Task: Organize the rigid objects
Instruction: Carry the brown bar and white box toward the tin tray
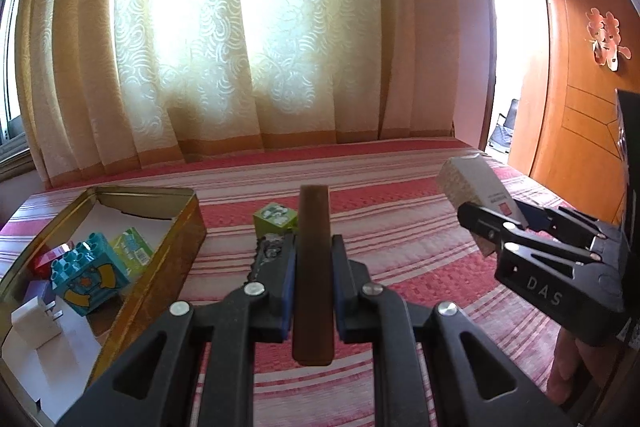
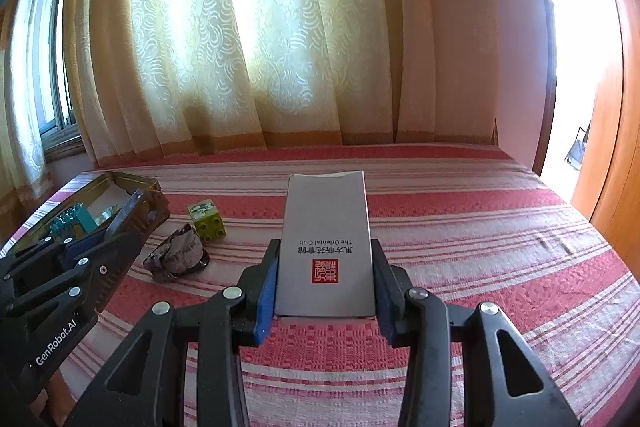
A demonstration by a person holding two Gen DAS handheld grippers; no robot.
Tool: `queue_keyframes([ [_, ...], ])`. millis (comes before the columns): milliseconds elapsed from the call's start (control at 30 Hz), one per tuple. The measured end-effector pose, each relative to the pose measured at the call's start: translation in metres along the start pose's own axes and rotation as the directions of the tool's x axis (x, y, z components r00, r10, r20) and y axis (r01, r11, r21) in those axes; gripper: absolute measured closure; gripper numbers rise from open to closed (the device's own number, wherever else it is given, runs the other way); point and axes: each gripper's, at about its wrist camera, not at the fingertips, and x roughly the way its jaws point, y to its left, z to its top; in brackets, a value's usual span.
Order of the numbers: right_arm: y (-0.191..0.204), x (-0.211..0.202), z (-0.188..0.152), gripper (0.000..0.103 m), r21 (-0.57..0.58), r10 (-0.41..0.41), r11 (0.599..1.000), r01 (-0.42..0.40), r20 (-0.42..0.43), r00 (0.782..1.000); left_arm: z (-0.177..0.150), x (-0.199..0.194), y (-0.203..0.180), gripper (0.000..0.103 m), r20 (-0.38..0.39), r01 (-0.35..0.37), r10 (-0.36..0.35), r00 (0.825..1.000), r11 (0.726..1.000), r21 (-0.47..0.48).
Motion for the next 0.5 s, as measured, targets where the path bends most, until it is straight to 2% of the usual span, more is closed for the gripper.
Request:
queue_keyframes([
  [500, 0.011, -0.012, 0.0, 0.06, -0.011, 0.003, 1.0, -0.002, 0.077, 0.997, -0.007, -0.006, 0.015, 0.089, 0.011, -0.013, 0.014, 1.0, 0.999, -0.04],
])
